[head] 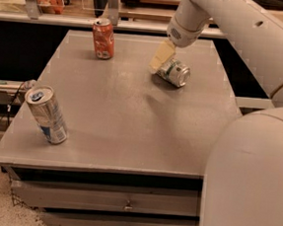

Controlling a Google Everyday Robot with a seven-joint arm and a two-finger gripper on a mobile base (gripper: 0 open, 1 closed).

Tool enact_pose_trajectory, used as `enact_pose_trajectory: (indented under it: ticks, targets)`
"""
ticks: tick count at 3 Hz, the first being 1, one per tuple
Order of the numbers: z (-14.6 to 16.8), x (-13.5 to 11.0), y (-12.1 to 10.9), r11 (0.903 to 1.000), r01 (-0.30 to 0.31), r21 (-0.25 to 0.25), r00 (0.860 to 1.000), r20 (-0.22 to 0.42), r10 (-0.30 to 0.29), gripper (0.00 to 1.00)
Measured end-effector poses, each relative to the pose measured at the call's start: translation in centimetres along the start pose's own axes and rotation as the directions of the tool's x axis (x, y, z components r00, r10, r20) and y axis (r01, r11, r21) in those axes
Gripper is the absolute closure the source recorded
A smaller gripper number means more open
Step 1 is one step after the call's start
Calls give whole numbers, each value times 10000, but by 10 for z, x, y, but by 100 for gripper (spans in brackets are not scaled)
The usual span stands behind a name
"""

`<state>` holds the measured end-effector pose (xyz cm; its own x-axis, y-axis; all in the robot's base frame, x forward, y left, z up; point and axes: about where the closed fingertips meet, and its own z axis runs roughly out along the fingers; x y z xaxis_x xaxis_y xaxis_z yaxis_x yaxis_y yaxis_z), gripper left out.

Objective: Place 7up can upright

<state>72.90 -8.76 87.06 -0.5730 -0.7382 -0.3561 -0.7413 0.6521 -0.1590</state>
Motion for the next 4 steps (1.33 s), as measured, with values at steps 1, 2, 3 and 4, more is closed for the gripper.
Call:
enact_pose_trajectory:
  ticks: [1, 2, 3, 4]
  targets:
    - [18, -3, -2, 9983, -555, -166, 9981, -262, 550, 0]
    - [29, 0, -4, 9952, -945, -237, 9940, -578, 930, 0]
    - [33, 0, -4, 9938, -1097, -203, 9912, -772, 1079, 13]
    - [29, -5, -2, 9938, -1093, -180, 9910, -794, 1076, 36]
